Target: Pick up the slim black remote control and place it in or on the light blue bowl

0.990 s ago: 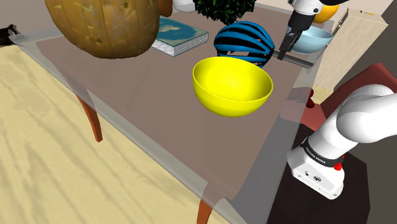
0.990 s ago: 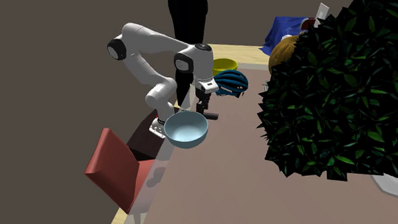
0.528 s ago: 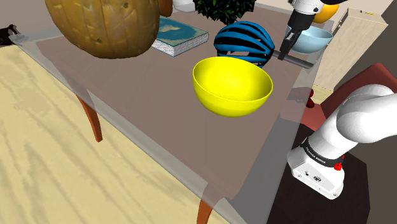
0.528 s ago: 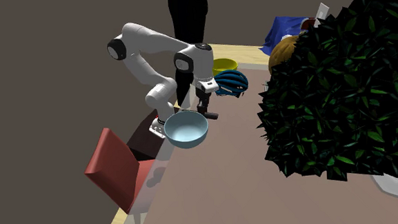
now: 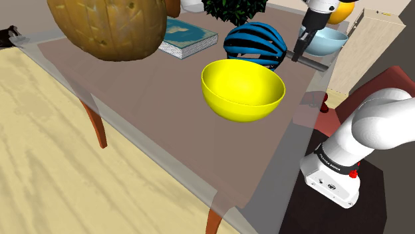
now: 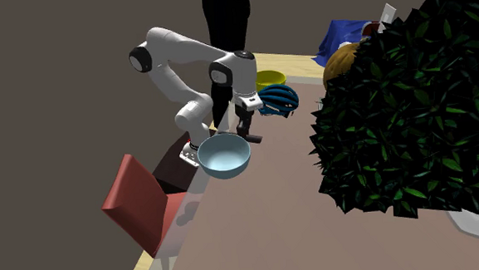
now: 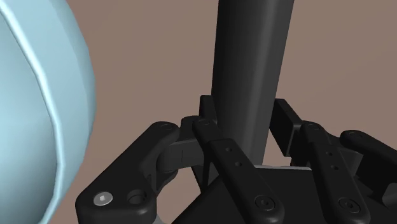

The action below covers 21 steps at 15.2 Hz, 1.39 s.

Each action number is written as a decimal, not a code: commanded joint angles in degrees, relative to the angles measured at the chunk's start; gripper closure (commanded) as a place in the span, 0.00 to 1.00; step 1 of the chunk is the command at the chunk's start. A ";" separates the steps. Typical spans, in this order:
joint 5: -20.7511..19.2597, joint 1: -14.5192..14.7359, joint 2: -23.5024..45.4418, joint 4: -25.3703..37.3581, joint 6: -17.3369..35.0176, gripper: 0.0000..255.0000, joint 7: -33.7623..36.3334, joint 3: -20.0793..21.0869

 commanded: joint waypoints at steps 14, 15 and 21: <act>1.35 0.55 1.30 12.06 -10.83 1.00 -0.97 1.32; 1.43 0.59 1.47 12.95 -11.53 1.00 -1.04 1.39; 1.85 0.77 2.77 18.46 -15.74 1.00 -1.49 1.78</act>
